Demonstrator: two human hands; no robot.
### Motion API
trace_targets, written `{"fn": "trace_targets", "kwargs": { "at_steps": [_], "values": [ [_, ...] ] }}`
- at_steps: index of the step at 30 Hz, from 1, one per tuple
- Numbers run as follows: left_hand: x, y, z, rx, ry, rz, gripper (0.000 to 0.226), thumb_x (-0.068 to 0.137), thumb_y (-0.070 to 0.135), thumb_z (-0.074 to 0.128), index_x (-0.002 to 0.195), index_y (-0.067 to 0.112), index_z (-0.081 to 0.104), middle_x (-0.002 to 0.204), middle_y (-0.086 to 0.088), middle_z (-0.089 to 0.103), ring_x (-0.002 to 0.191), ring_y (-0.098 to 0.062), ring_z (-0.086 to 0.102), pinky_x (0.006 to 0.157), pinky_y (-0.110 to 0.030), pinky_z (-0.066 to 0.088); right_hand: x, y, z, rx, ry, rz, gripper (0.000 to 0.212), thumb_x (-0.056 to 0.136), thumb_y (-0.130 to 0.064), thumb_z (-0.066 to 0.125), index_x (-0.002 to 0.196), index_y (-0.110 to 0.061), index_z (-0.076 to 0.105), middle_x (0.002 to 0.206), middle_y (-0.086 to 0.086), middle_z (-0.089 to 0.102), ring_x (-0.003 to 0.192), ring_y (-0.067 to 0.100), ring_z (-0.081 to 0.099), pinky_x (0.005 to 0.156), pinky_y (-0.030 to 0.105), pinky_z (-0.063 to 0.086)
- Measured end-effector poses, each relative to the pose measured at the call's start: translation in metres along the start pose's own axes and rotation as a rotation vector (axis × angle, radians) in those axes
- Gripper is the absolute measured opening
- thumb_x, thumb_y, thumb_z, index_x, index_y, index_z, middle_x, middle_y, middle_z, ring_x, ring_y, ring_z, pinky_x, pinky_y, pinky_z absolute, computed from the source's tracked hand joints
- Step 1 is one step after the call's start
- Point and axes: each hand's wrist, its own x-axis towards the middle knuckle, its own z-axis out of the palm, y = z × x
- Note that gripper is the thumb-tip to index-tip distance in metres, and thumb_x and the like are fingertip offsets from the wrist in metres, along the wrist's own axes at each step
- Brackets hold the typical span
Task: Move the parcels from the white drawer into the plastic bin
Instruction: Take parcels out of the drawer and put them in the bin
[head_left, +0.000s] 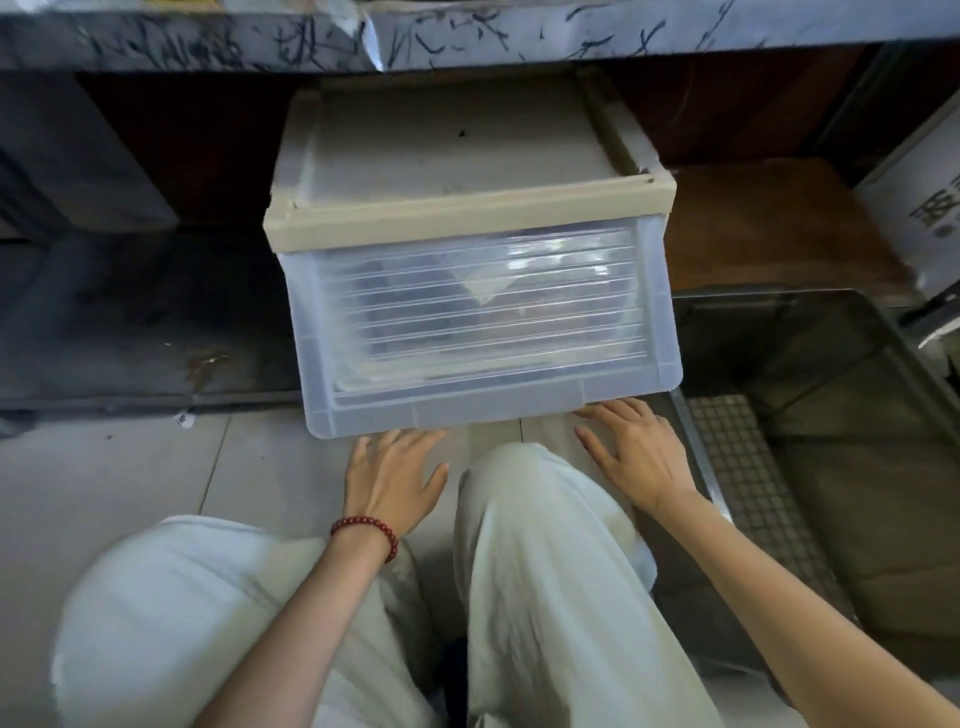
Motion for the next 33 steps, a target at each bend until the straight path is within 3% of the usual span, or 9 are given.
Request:
{"fn": "trace_targets", "kwargs": {
  "at_steps": [4,9,14,18,22,28,33],
  "values": [
    [-0.01,0.002,-0.01,-0.024,0.191,0.041,0.033,0.083,0.041,0.05,0.107,0.029,0.07,0.099,0.008,0.072,0.092,-0.014,0.066,0.085,-0.03,0.032,-0.008,-0.007,-0.013,0.041,0.161,0.007,0.058,0.093,-0.054,0.025,0.115,-0.022,0.068,0.119,0.0,0.068,0.117,0.024,0.057,0.098,0.043,0.038],
    [-0.014,0.007,-0.027,-0.08,0.281,0.067,0.024,0.083,0.039,0.053,0.093,0.025,0.069,0.088,0.009,0.072,0.082,-0.015,0.066,0.077,-0.031,0.04,-0.006,-0.013,-0.021,0.058,0.24,0.035,0.051,0.094,-0.055,0.034,0.106,-0.023,0.071,0.107,-0.002,0.071,0.106,0.02,0.061,0.09,0.037,0.041],
    [-0.001,0.011,-0.055,-0.084,0.408,0.041,0.026,0.084,0.046,0.05,0.091,0.025,0.063,0.088,0.007,0.066,0.084,-0.019,0.06,0.075,-0.032,0.04,0.009,-0.026,-0.041,0.233,0.422,0.039,0.036,0.096,-0.048,0.047,0.099,-0.02,0.069,0.099,-0.002,0.07,0.093,0.016,0.061,0.08,0.043,0.051],
    [0.027,0.004,-0.082,-0.095,0.394,-0.023,0.025,0.087,0.049,0.05,0.079,0.027,0.058,0.081,0.01,0.062,0.079,-0.02,0.057,0.072,-0.031,0.033,0.036,-0.041,-0.056,0.222,0.405,0.058,0.04,0.096,-0.051,0.046,0.096,-0.018,0.068,0.098,-0.002,0.069,0.089,0.015,0.06,0.07,0.033,0.049],
    [0.052,0.002,-0.092,-0.046,0.308,-0.058,0.024,0.092,0.047,0.049,0.084,0.025,0.056,0.086,0.009,0.06,0.088,-0.02,0.055,0.069,-0.03,0.029,0.061,-0.043,-0.063,0.22,0.319,0.119,0.039,0.097,-0.051,0.044,0.105,-0.019,0.065,0.102,-0.002,0.065,0.084,0.016,0.062,0.054,0.023,0.039],
    [0.099,-0.011,-0.101,0.015,0.247,-0.103,0.023,0.094,0.044,0.046,0.093,0.024,0.055,0.089,0.006,0.063,0.09,-0.022,0.057,0.067,-0.031,0.035,0.116,-0.051,-0.076,0.212,0.238,0.196,0.036,0.097,-0.05,0.045,0.108,-0.02,0.062,0.105,0.0,0.069,0.086,0.021,0.063,0.062,0.027,0.041],
    [0.136,-0.023,-0.113,0.118,0.245,-0.2,0.031,0.096,0.049,0.039,0.095,0.026,0.058,0.085,0.003,0.068,0.079,-0.022,0.062,0.061,-0.028,0.037,0.153,-0.053,-0.08,0.148,0.238,0.237,0.037,0.098,-0.051,0.043,0.106,-0.02,0.063,0.094,0.002,0.068,0.074,0.016,0.052,0.053,0.024,0.033]
  ]
}}
